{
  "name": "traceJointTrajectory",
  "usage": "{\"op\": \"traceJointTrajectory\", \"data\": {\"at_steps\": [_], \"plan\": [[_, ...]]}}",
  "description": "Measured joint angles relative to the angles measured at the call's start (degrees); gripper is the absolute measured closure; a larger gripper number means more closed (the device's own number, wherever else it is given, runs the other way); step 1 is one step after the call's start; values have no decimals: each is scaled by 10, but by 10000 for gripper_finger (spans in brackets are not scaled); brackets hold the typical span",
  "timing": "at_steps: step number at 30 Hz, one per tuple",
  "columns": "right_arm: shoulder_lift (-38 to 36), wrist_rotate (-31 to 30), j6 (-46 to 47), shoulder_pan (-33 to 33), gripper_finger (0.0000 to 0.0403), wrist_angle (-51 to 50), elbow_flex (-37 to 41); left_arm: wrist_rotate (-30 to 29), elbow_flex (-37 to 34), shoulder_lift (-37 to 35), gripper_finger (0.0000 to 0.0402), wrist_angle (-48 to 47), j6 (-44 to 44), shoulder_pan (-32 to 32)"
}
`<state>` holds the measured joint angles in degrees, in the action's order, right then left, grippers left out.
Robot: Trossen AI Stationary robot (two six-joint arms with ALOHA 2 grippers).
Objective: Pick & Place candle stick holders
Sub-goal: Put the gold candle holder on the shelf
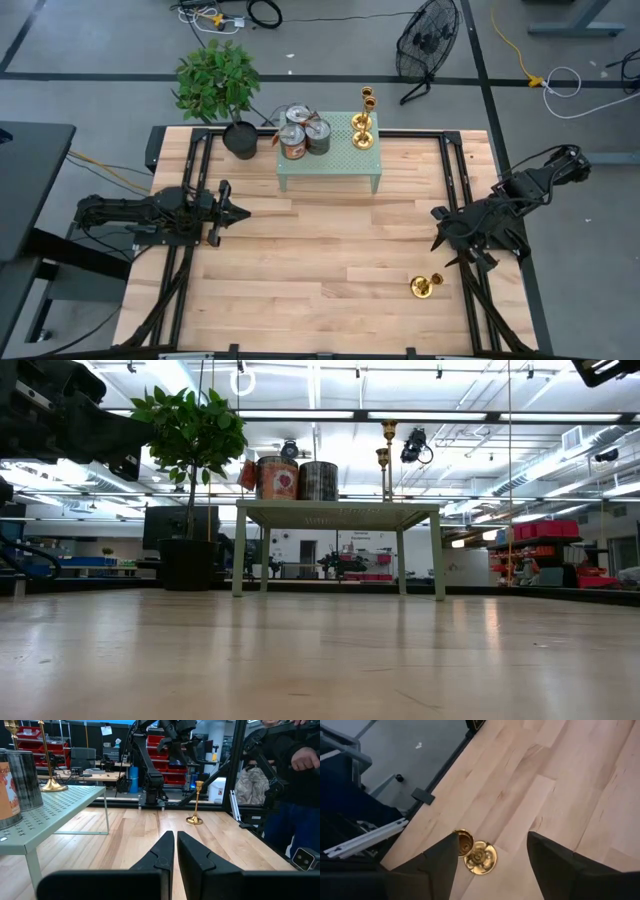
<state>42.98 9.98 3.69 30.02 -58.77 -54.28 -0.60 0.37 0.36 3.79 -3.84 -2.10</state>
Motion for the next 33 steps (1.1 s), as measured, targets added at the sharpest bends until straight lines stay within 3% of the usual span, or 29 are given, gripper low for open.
{"op": "traceJointTrajectory", "data": {"at_steps": [13,25,33], "plan": [[-14,-5,16,0,163,16,0,0,0,0,371,0,0,0],[-13,0,4,0,100,22,0,0,0,0,371,0,0,0],[-13,-1,3,0,96,22,0,0,0,0,371,0,0,0]]}}
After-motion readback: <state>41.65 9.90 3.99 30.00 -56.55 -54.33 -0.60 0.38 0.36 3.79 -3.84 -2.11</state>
